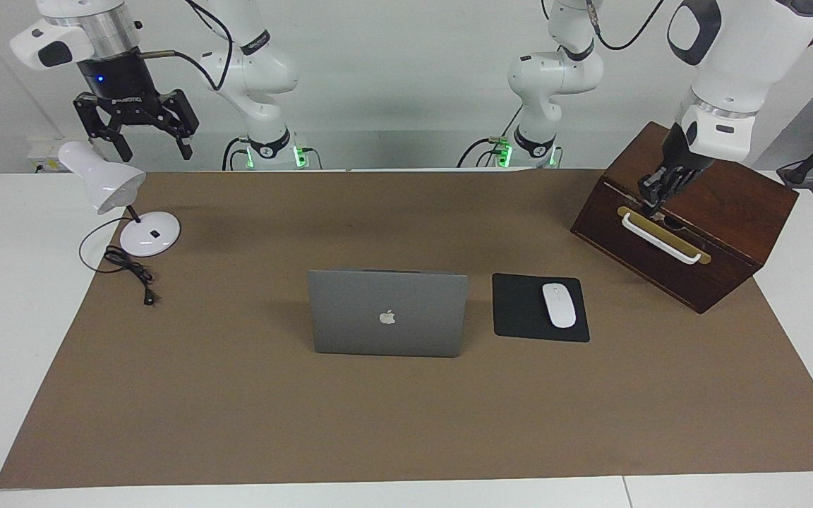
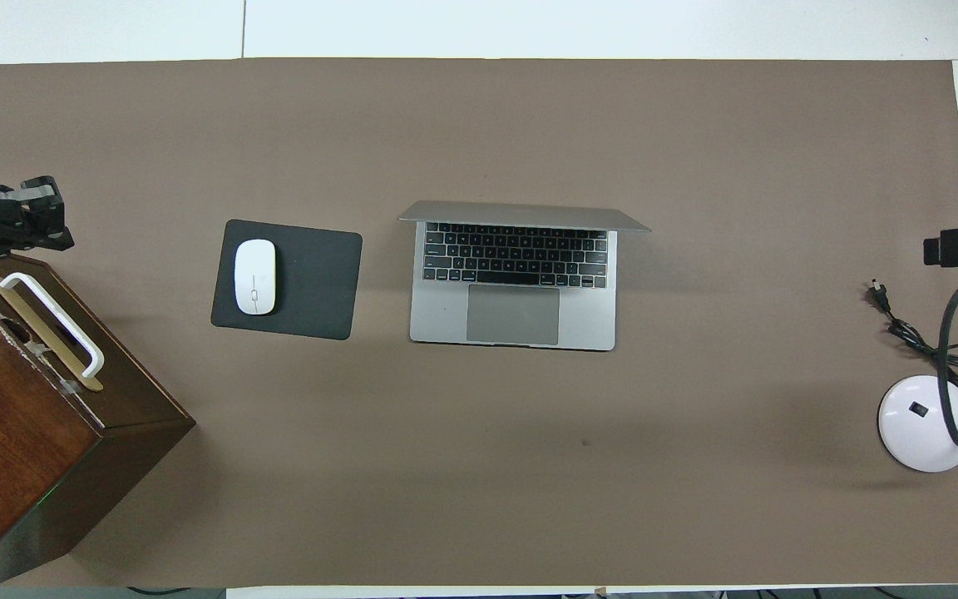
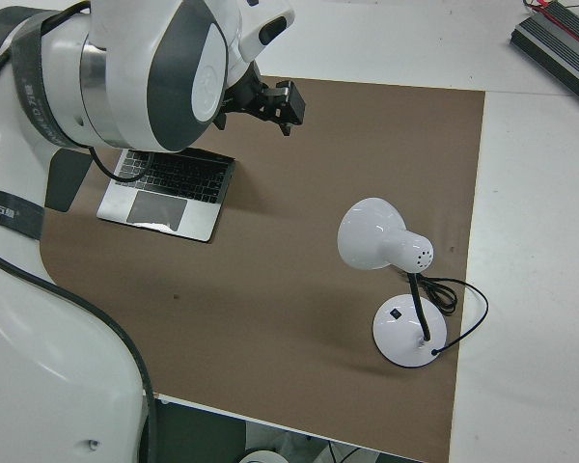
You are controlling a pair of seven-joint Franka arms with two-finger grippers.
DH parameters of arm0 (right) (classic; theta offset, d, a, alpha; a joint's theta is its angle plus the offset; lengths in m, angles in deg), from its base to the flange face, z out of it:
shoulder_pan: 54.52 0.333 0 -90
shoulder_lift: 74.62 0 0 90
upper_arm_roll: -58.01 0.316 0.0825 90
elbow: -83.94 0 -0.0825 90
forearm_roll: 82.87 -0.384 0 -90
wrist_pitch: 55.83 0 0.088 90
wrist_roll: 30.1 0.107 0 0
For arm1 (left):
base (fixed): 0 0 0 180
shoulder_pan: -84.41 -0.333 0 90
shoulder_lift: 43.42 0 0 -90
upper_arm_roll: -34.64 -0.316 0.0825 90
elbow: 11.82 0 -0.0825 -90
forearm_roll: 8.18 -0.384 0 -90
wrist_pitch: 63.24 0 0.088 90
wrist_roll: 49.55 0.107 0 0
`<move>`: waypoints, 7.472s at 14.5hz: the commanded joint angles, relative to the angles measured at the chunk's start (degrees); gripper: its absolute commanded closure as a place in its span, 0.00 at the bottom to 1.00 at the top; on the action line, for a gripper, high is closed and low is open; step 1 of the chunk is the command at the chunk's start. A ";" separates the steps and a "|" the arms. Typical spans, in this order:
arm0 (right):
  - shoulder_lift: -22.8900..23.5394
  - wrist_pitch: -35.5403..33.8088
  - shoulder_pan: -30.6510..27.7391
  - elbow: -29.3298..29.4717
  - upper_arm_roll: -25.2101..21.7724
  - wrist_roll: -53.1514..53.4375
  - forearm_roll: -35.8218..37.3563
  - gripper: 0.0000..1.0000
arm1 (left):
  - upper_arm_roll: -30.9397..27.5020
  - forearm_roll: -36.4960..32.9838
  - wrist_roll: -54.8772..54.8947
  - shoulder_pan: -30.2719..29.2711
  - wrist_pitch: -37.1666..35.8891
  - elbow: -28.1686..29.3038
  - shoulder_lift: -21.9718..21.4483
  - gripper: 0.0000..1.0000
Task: Close laptop with both arms
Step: 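Move the left gripper past the mouse pad toward the laptop's near corner, then reach the right gripper over the laptop toward its raised screen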
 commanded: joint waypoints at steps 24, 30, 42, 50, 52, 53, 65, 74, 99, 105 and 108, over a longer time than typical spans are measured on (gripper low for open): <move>2.18 -5.30 -5.51 -0.55 6.84 -0.94 0.08 0.00 | -0.18 54.00 -64.79 7.42 41.24 45.03 -14.21 1.00; 2.18 -6.18 -5.60 -0.73 6.93 -0.76 0.61 0.00 | -0.18 81.40 -27.83 13.40 45.90 48.99 -7.79 1.00; 2.53 -5.04 -5.51 -0.47 6.93 -0.41 0.70 1.00 | -0.18 119.23 1.49 20.00 42.66 44.33 9.10 1.00; 2.70 -0.66 -5.60 -0.56 6.93 -0.41 0.61 1.00 | -0.27 125.28 4.02 25.18 46.44 41.61 12.43 1.00; 3.14 2.59 -5.42 -0.56 7.02 -0.41 0.61 1.00 | -0.18 127.66 6.22 25.45 46.36 41.61 13.49 1.00; 3.32 4.35 -5.33 -0.56 7.19 -0.32 0.52 1.00 | -0.18 128.37 6.93 25.89 46.18 41.61 14.19 1.00; 9.90 19.82 6.43 0.32 7.28 24.96 0.08 1.00 | -0.44 129.78 9.40 25.19 47.76 41.70 16.22 1.00; 21.06 27.83 14.17 5.93 7.19 37.04 1.75 1.00 | -0.53 131.19 9.48 24.40 48.03 41.61 16.75 1.00; 38.56 25.37 23.32 15.44 7.46 42.75 11.86 1.00 | -0.62 131.36 9.92 24.40 48.82 41.61 16.83 1.00; 38.56 23.79 24.37 14.30 7.55 43.45 11.34 1.00 | -0.62 131.36 9.92 24.22 48.82 41.61 16.83 1.00; 38.48 22.74 24.64 13.77 7.55 43.45 8.97 1.00 | -0.62 131.36 9.92 24.22 48.82 41.61 16.83 1.00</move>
